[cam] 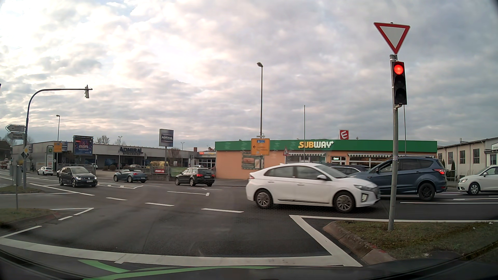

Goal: Follow the waypoints while adhering to traffic rules and regulations

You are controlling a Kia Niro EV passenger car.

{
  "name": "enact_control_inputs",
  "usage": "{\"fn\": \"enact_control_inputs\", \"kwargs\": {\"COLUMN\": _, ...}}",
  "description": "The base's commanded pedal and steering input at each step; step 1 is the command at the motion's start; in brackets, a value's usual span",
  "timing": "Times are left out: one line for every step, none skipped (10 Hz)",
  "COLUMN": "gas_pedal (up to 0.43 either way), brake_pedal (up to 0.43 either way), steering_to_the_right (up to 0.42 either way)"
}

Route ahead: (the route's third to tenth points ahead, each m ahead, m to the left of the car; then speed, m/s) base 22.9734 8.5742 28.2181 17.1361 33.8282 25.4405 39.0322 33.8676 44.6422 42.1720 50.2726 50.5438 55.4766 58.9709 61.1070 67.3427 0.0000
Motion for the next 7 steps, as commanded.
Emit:
{"fn": "enact_control_inputs", "kwargs": {"gas_pedal": 0.0, "brake_pedal": 0.311, "steering_to_the_right": 0.034}}
{"fn": "enact_control_inputs", "kwargs": {"gas_pedal": 0.0, "brake_pedal": 0.311, "steering_to_the_right": 0.035}}
{"fn": "enact_control_inputs", "kwargs": {"gas_pedal": 0.0, "brake_pedal": 0.311, "steering_to_the_right": 0.035}}
{"fn": "enact_control_inputs", "kwargs": {"gas_pedal": 0.0, "brake_pedal": 0.311, "steering_to_the_right": 0.035}}
{"fn": "enact_control_inputs", "kwargs": {"gas_pedal": 0.0, "brake_pedal": 0.311, "steering_to_the_right": 0.035}}
{"fn": "enact_control_inputs", "kwargs": {"gas_pedal": 0.0, "brake_pedal": 0.311, "steering_to_the_right": 0.035}}
{"fn": "enact_control_inputs", "kwargs": {"gas_pedal": 0.0, "brake_pedal": 0.311, "steering_to_the_right": 0.034}}
